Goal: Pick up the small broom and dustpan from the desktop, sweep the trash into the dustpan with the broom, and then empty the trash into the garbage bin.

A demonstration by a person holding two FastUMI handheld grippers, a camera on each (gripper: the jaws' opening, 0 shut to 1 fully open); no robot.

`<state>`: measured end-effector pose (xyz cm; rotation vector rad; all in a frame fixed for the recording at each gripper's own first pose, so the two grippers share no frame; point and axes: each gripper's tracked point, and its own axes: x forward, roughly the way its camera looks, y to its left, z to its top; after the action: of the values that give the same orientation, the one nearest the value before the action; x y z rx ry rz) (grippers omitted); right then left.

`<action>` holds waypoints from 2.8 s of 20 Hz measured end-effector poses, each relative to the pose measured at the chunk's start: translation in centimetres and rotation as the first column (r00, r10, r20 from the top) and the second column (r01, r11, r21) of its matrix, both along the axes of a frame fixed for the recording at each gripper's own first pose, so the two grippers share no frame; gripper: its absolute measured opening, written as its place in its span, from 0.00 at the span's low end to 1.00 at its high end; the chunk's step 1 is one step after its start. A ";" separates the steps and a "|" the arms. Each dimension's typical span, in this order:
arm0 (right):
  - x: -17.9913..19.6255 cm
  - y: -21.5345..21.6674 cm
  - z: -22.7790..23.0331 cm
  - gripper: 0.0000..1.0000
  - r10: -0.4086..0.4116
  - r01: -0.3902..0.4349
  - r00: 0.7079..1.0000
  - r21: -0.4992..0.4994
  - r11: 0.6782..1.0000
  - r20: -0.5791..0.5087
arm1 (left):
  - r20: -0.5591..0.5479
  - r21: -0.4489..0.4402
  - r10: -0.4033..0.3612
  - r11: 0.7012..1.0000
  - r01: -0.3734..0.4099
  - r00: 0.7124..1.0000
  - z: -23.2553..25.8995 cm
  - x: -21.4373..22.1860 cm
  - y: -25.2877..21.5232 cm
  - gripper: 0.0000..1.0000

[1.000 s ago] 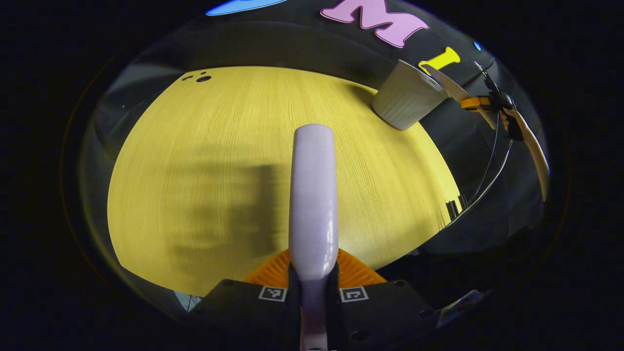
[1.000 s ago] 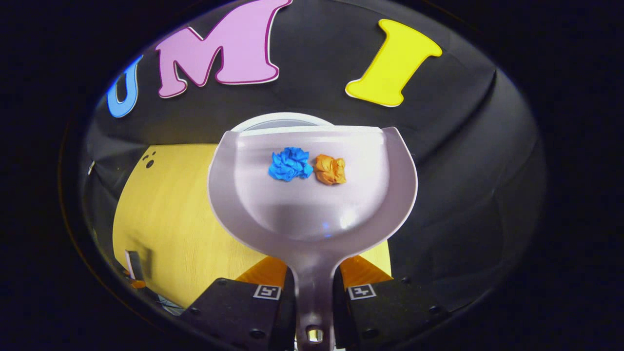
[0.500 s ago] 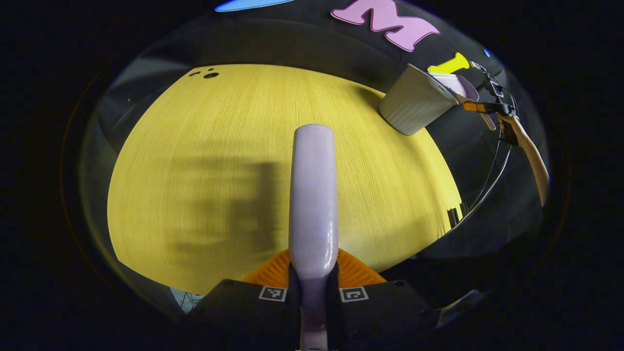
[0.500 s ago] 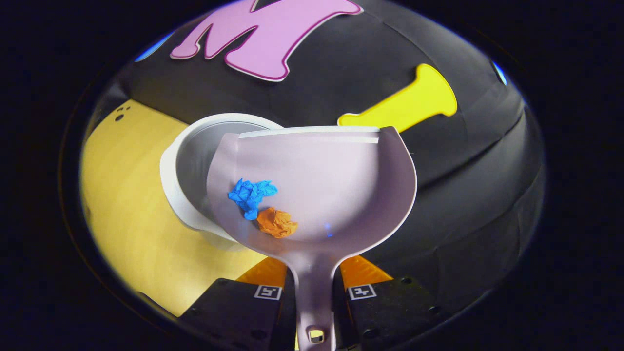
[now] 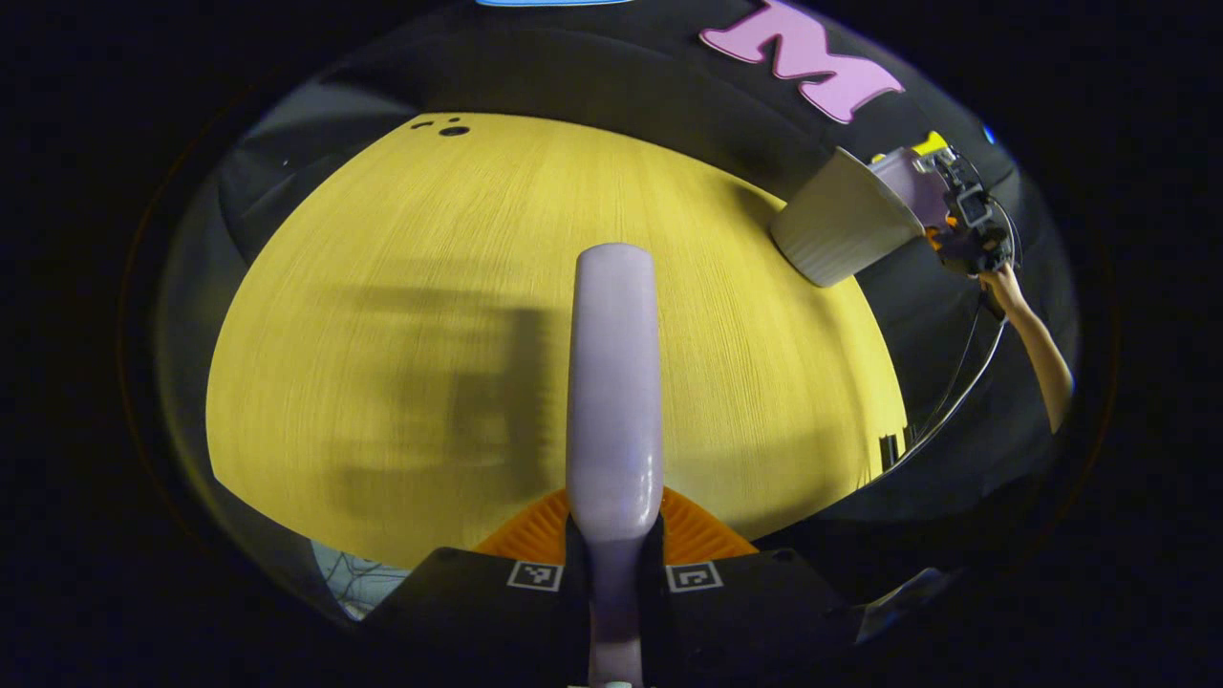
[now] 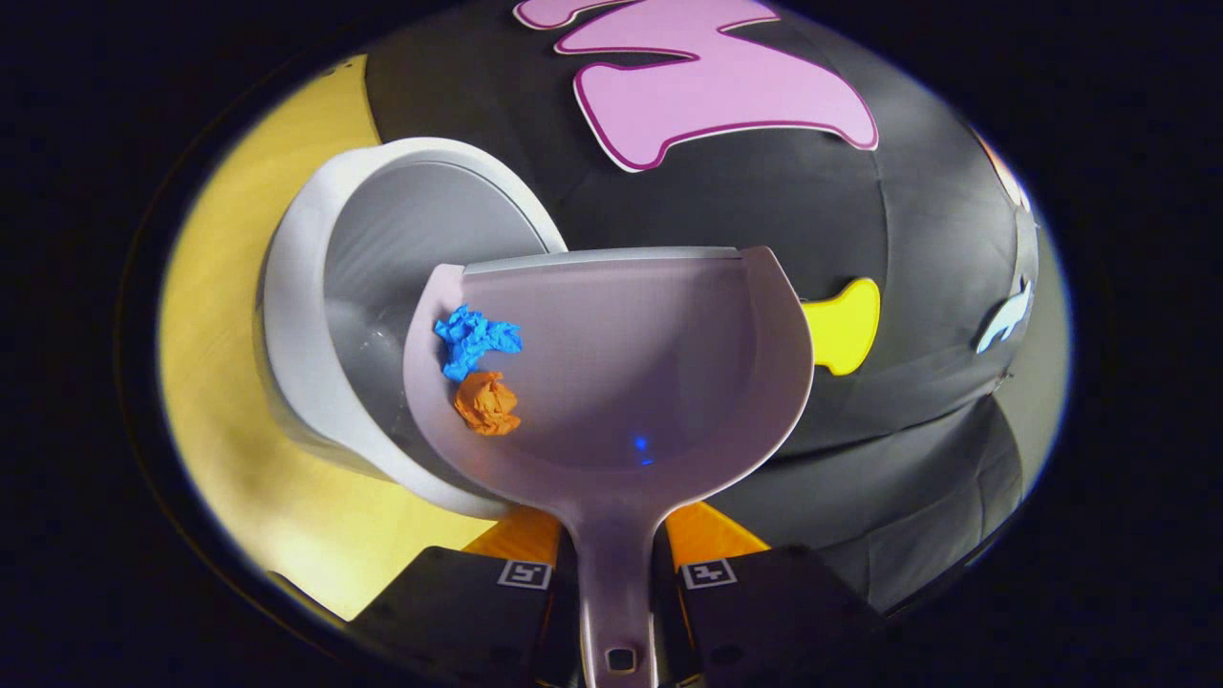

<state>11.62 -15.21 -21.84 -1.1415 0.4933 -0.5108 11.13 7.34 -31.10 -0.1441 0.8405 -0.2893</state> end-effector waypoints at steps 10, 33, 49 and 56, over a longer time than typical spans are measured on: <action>-0.6 -2.4 2.6 0.34 0.082 -0.117 0.991 -0.365 0.924 -0.110 | -0.001 0.015 0.023 1.000 -0.023 1.000 0.0 0.1 0.2 0.25; -0.1 -1.7 2.1 0.38 -0.148 0.026 0.972 0.544 0.839 0.182 | 0.115 0.036 0.054 0.998 -0.059 0.992 3.4 1.3 1.4 0.24; 1.2 2.1 1.9 0.34 0.038 -0.330 0.933 0.807 0.489 0.358 | 0.222 0.050 0.014 0.998 -0.026 0.975 4.7 1.6 1.2 0.27; 1.4 2.1 -1.8 0.34 0.138 -0.216 0.974 0.923 0.318 0.180 | 0.224 0.089 -0.016 0.996 -0.004 0.975 4.0 2.2 0.2 0.25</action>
<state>12.97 -13.14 -23.64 0.0062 0.4780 0.0133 13.38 7.51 -27.15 -0.0248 0.6284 -0.2674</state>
